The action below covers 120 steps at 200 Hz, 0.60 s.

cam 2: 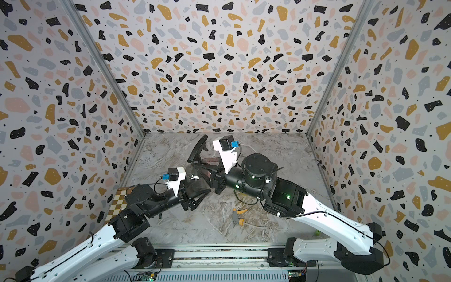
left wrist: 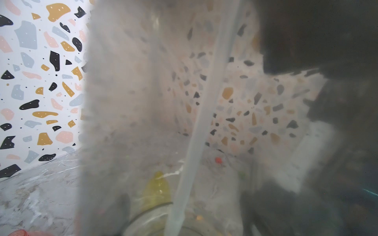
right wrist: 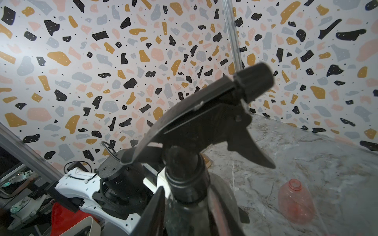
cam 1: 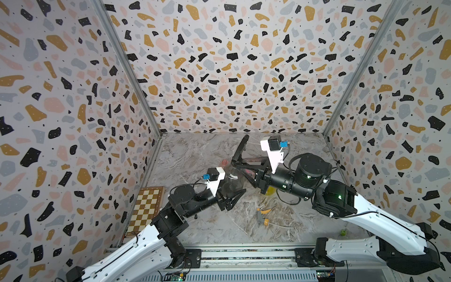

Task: Attach spray nozzles to spray bottles
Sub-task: Screw the spray nozzle on the spray bottle.

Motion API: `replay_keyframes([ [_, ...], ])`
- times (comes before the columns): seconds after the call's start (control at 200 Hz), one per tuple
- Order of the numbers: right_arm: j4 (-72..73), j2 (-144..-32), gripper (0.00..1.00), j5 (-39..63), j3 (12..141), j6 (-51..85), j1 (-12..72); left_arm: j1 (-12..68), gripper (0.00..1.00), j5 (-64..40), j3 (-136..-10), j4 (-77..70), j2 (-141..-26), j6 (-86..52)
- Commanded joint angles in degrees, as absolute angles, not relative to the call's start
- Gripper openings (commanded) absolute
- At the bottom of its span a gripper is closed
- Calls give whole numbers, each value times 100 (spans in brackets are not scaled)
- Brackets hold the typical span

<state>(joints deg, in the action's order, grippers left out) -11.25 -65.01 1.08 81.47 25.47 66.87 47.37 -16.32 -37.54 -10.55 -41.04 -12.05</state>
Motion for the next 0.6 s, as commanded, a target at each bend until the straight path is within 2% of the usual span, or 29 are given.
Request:
replay_keyframes([
  [0.0,-1463,-6323,48,658,8192,2255,6758,4787,0,-2003,-3955,-1157,-4070,-1063],
  [0.185,-1429,-5921,59,1373,8132,2194,6263,4791,0,-2758,-3944,-1217,-4079,-1053],
  [0.295,-1690,-5698,73,1657,8384,1782,6162,4787,0,-3147,-3900,-1330,-4061,-1078],
  [0.471,-2061,-5494,81,1393,8580,1438,6075,4791,0,-3623,-3956,-1340,-4177,-1107],
  [0.596,-2131,-5797,86,2120,8790,1241,5757,4794,0,-4000,-4026,-1327,-4309,-1107],
])
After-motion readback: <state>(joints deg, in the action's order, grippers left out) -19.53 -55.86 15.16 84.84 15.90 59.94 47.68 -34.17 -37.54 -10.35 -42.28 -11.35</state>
